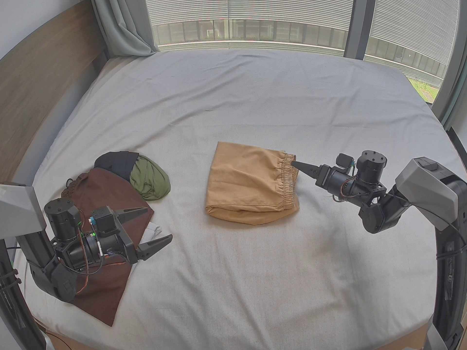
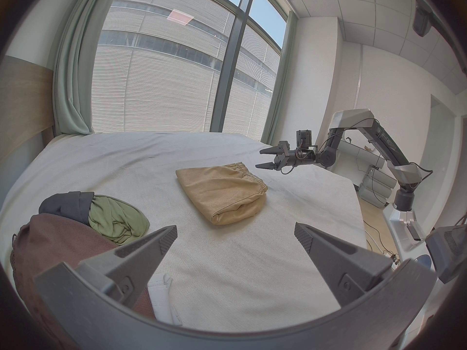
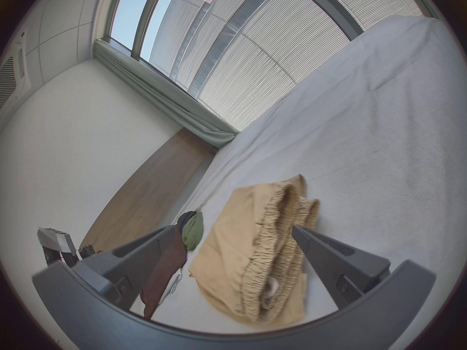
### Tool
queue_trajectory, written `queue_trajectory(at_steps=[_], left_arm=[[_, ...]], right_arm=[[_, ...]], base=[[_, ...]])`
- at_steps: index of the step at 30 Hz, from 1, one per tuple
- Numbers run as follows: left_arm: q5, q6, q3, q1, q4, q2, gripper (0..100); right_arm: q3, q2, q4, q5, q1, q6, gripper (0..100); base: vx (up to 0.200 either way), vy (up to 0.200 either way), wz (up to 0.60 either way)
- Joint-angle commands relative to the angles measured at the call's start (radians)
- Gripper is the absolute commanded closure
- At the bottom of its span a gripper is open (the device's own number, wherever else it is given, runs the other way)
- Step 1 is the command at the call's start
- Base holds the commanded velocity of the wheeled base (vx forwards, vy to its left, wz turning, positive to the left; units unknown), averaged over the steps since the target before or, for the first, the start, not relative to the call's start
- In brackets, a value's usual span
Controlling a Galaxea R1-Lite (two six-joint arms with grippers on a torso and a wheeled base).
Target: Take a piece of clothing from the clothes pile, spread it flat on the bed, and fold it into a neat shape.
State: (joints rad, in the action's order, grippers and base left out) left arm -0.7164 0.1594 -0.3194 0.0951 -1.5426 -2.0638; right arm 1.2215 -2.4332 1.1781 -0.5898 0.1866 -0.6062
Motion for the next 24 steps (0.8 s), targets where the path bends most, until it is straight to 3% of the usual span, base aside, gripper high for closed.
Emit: queue_trajectory(at_steps=[1,11,24], left_arm=[[0.0,0.0,0.0,0.0,-0.001,-0.001,0],[0.0,0.0,0.0,-0.002,-0.001,0.004,0],[0.0,0.0,0.005,0.009,-0.001,0.004,0]], right_arm=[[-0.005,0.042,0.0,-0.001,0.03,0.0,0],[0.003,0.022,-0.003,0.001,0.114,0.002,0],[0.113,-0.135,-0.043,0.015,0.114,0.008,0]], base=[[0.0,0.0,0.0],[0.0,0.0,0.0],[0.0,0.0,0.0]])
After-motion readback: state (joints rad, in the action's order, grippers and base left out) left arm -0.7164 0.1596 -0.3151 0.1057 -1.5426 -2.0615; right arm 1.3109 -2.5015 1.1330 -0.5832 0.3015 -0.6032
